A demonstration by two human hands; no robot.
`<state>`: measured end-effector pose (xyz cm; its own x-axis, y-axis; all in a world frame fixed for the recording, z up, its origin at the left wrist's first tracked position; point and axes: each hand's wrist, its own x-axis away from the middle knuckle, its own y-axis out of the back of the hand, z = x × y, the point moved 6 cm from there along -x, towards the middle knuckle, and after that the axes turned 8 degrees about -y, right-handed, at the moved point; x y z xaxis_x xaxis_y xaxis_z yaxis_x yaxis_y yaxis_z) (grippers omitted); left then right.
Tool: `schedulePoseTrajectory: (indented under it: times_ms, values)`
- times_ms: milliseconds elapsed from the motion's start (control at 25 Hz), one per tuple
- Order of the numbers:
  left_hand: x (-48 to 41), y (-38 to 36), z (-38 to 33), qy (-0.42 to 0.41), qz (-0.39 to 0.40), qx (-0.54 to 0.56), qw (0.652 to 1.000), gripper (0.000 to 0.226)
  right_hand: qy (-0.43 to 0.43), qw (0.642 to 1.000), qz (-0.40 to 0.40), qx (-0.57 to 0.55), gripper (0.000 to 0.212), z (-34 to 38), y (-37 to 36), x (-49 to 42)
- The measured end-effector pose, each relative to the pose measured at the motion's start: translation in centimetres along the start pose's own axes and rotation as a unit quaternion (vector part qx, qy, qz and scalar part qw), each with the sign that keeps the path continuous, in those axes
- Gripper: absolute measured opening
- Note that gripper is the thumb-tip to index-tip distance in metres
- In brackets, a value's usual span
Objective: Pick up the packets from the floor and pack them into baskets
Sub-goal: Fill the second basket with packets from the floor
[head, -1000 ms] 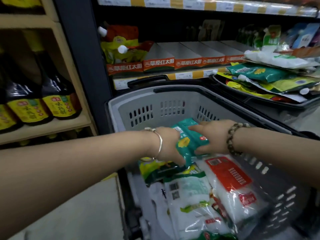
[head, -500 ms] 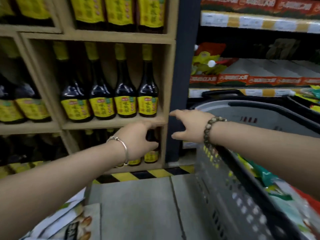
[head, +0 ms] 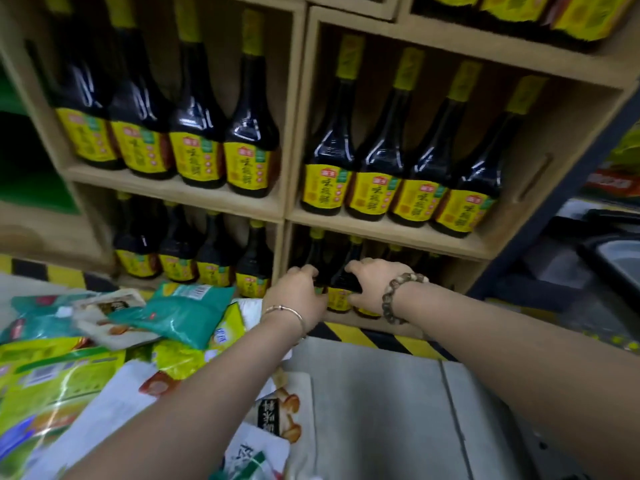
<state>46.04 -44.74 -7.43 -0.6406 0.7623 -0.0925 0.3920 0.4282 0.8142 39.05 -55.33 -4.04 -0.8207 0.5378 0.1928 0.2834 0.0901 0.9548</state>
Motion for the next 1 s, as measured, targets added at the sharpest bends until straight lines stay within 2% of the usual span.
schedulePoseTrajectory:
  times_ms: [160, 320, 440, 520, 640, 760, 800, 880, 960, 1000]
  values:
    - [0.1, -0.5, 6.0, 0.053, -0.003, -0.016, 0.998, 0.032, 0.019, 0.998, 0.045, 0.029, 0.058, 3.9, -2.4, -2.7]
    - [0.5, -1.5, 11.4, 0.074, 0.030, -0.062, 0.995, 0.042, 0.086, 0.993, 0.064, 0.054, 0.048, 8.1, -6.3, -4.6]
    - [1.2, -1.6, 15.1, 0.092, 0.046, -0.092, 0.990, 0.047, 0.131, 0.984, 0.099, 0.072, 0.054, 11.8, -10.1, -6.3]
    - [2.0, -1.5, 17.5, 0.106, 0.059, -0.104, 0.987, 0.046, 0.179, 0.976, 0.094, 0.083, 0.062, 14.7, -12.4, -7.2]
    - [3.4, -1.1, 21.0, 0.132, 0.073, -0.121, 0.981, 0.045, 0.285, 0.954, 0.029, 0.086, 0.069, 19.2, -15.1, -6.8]
    - [4.5, -0.4, 23.8, 0.167, 0.071, -0.125, 0.975, 0.044, 0.332, 0.938, -0.026, 0.096, 0.056, 20.8, -16.8, -6.8]
    - [4.8, -0.2, 24.4, 0.174, 0.067, -0.122, 0.975, 0.043, 0.345, 0.935, -0.049, 0.072, 0.052, 21.0, -16.7, -6.7]
    - [5.1, 0.1, 25.3, 0.176, 0.053, -0.107, 0.977, 0.040, 0.379, 0.914, -0.144, 0.000, 0.038, 21.3, -15.5, -6.4]
    - [5.1, 0.8, 25.2, 0.163, 0.023, -0.054, 0.985, 0.036, 0.371, 0.899, -0.222, -0.071, 0.026, 20.7, -13.5, -6.7]
    - [5.1, 1.0, 24.7, 0.154, 0.019, -0.006, 0.988, 0.042, 0.355, 0.890, -0.253, -0.132, 0.019, 19.9, -12.3, -6.8]
